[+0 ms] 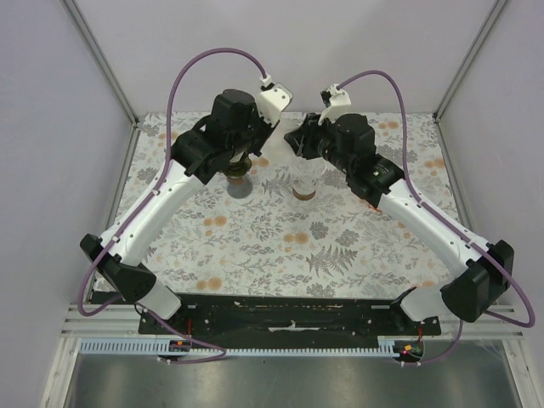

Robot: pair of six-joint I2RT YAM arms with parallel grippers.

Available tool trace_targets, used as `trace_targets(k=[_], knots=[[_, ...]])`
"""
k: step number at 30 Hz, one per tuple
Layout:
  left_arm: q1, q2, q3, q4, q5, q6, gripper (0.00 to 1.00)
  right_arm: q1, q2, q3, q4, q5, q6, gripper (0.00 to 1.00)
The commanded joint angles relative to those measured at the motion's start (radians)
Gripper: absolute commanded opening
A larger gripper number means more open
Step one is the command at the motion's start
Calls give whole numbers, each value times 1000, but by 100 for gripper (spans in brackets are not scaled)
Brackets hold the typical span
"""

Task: Place the coffee filter in the dripper
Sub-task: Place the coffee filter in the coffee dripper.

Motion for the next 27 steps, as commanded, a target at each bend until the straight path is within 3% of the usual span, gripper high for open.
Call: trace_targets(k=[1, 6, 12, 16, 20, 21, 24, 25, 27], knots=[[-2, -15, 51, 2, 75, -49, 2, 3, 37, 24, 75, -102, 44, 38], [0, -7, 78, -14, 110, -78, 2, 5, 69, 29, 71, -93, 65, 43], [0, -16, 57, 2, 26, -49, 2, -8, 40, 0, 38, 22, 36, 0], [1, -13, 37, 23, -32, -23, 2, -32, 11, -22, -14, 61, -16, 0], [-2, 5, 52, 8, 35, -19, 2, -58, 6, -10, -90, 12, -54, 0], [0, 15, 57, -3, 76, -21, 11, -61, 12, 8, -121, -8, -70, 0], [1, 34, 60, -26, 236, -42, 55, -78, 31, 85, -242, -58, -117, 0], [0, 41, 60, -30, 274, -47, 65, -92, 38, 107, -277, -86, -130, 0], [1, 48, 66, -35, 304, -65, 73, -124, 49, 137, -354, -121, -143, 0]])
